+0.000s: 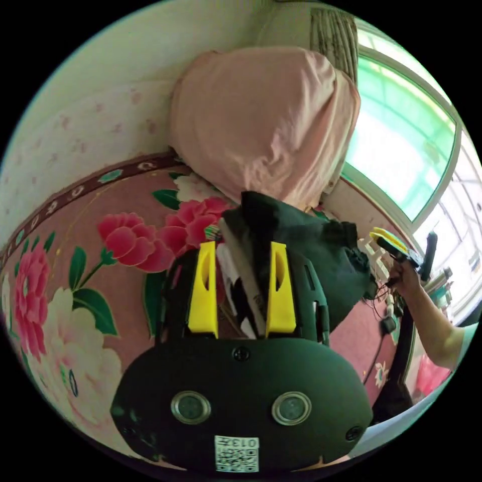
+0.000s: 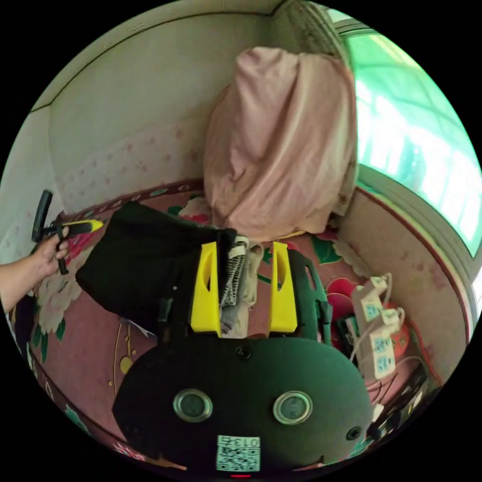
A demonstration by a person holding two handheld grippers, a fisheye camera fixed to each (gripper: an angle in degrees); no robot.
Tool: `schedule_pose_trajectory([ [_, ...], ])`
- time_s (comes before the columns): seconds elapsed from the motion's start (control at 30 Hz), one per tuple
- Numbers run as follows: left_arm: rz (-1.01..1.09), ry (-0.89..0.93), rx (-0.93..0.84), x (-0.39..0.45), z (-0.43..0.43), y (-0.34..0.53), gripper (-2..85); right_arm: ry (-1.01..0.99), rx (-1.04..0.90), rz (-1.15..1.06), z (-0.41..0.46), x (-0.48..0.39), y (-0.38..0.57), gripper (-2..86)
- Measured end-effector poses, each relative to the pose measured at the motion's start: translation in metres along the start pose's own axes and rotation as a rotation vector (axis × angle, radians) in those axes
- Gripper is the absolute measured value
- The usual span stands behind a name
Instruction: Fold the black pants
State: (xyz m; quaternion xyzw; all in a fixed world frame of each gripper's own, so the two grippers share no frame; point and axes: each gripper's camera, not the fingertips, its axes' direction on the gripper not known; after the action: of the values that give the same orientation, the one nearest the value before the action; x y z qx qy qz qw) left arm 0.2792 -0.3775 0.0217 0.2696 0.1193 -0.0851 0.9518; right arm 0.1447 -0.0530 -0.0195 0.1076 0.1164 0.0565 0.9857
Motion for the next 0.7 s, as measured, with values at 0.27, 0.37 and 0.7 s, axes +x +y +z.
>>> schedule_pose_trajectory([
  [0.27,-0.228,-0.067,-0.097,-0.071,-0.127,0.271,14.8,-0.173,-0.056,-0.106,-0.103,-0.107,0.053,13.6],
  [0.37,-0.401,-0.175,-0.119,-0.094,-0.178,0.388,14.4,-0.312,-0.162,-0.197,-0.111,-0.191,0.075,12.6],
  [0.7,-0.777,-0.527,-0.094,-0.211,-0.335,0.684,15.5,-0.907,-0.37,-0.475,-0.133,-0.516,0.05,11.9],
])
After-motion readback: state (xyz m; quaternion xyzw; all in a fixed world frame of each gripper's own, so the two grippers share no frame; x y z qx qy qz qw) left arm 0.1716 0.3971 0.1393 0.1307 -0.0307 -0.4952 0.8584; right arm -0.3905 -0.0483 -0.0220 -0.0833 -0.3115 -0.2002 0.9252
